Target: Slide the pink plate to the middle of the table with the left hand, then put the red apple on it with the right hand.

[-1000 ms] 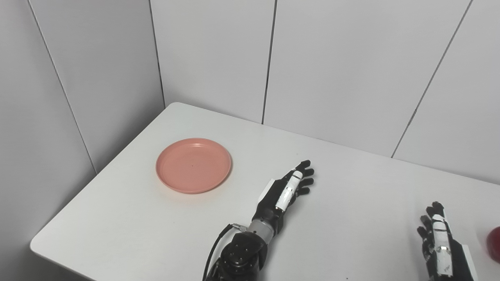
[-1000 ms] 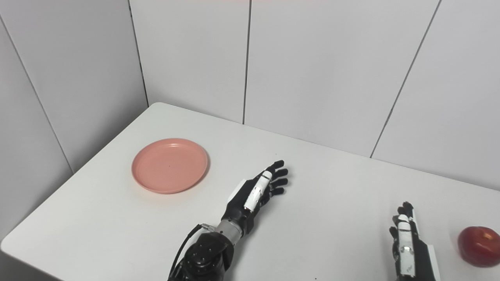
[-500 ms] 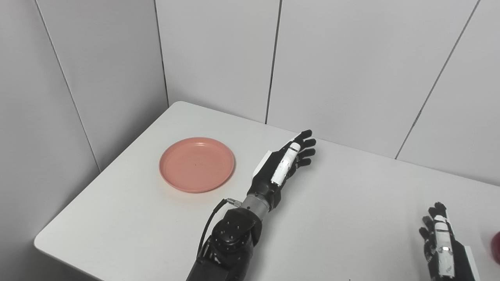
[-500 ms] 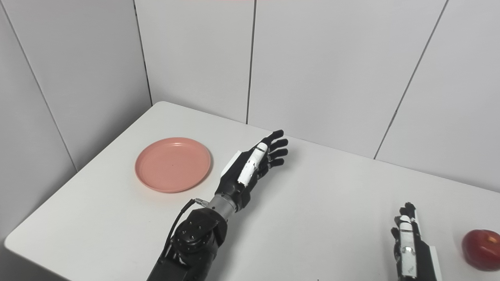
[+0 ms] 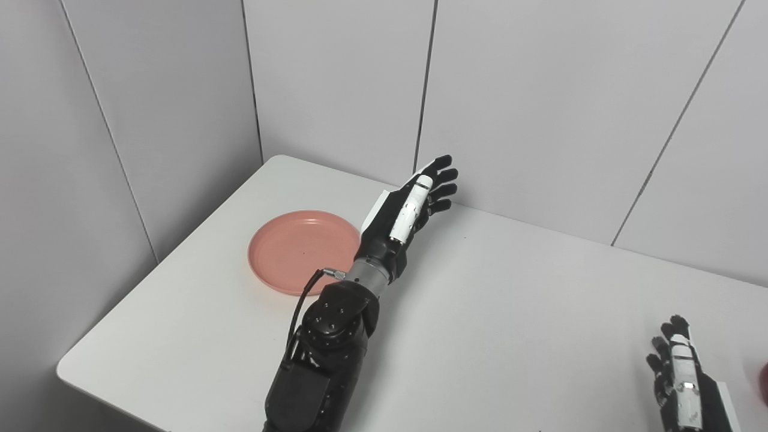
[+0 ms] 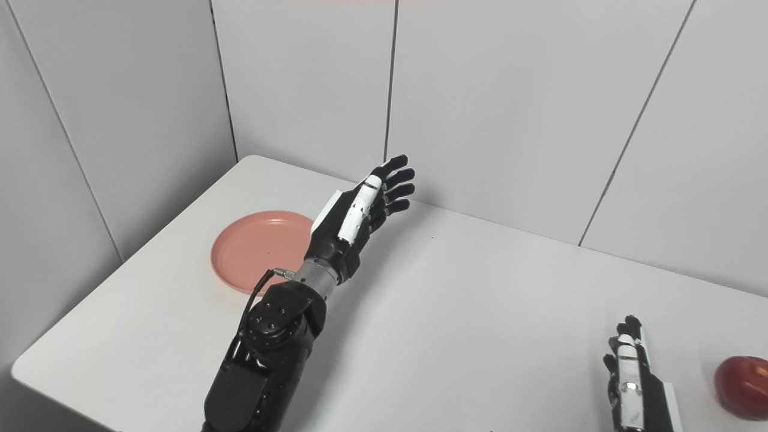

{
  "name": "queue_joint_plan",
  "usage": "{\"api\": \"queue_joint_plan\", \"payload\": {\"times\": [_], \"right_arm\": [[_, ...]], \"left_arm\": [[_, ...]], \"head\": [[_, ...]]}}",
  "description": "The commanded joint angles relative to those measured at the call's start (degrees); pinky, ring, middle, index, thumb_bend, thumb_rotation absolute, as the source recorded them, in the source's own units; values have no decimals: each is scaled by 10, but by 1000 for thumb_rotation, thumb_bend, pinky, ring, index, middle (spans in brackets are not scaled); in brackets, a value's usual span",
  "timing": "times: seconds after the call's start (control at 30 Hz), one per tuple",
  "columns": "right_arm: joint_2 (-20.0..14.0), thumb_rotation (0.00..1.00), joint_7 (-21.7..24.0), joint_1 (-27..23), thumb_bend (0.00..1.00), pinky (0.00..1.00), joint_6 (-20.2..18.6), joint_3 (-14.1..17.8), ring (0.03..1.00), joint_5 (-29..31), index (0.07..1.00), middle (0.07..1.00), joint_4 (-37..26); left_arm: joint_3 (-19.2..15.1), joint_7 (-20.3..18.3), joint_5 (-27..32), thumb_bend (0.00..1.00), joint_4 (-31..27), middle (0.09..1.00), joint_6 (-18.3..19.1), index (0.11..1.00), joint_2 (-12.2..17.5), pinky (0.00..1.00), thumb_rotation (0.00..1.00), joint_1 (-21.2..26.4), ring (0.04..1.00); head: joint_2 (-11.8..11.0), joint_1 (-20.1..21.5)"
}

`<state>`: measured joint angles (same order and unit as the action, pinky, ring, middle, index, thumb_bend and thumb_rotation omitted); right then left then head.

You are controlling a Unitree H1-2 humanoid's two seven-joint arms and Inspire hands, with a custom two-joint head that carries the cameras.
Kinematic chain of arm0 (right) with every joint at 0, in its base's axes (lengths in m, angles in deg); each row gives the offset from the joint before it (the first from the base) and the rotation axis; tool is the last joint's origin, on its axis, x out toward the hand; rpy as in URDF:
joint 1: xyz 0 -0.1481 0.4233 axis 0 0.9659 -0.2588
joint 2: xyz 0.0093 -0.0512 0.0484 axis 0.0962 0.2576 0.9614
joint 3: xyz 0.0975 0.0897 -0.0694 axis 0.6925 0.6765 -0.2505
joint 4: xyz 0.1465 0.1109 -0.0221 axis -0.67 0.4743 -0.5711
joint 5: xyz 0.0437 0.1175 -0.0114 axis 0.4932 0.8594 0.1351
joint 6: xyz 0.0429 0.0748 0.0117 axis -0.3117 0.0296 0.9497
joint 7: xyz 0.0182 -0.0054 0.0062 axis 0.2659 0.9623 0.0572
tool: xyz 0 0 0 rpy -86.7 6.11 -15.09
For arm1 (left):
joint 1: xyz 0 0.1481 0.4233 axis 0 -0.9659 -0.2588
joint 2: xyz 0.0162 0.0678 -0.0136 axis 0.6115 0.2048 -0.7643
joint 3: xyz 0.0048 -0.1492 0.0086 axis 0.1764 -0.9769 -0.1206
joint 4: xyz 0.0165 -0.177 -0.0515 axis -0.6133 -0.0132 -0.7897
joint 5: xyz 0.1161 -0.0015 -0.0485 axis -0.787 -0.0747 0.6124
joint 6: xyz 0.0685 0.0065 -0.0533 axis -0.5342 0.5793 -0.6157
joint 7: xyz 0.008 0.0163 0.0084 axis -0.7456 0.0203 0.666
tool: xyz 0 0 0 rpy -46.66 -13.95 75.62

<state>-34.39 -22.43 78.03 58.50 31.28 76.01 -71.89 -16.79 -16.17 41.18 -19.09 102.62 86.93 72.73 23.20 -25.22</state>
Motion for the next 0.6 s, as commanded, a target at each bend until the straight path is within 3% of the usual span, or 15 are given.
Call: {"api": "queue_joint_plan", "payload": {"times": [0.0, 0.37, 0.57], "right_arm": [[0, 1000, 1, -14, 0, 1000, -1, 1, 1000, 1, 1000, 1000, -30], [-9, 1000, 12, -14, 0, 1000, 7, -1, 1000, 7, 1000, 1000, -27], [-7, 1000, 6, -14, 0, 1000, -7, -2, 1000, 2, 1000, 1000, -38]], "left_arm": [[-13, 8, 6, 387, -13, 895, -11, 869, 10, 863, 1000, 37, 882], [-71, 35, 11, 387, -13, 891, 2, 860, 44, 873, 1000, 60, 884], [-106, 42, 26, 370, -4, 888, -10, 859, 73, 868, 1000, 64, 882]], "head": [[0, 0], [0, -9], [0, -14]]}}
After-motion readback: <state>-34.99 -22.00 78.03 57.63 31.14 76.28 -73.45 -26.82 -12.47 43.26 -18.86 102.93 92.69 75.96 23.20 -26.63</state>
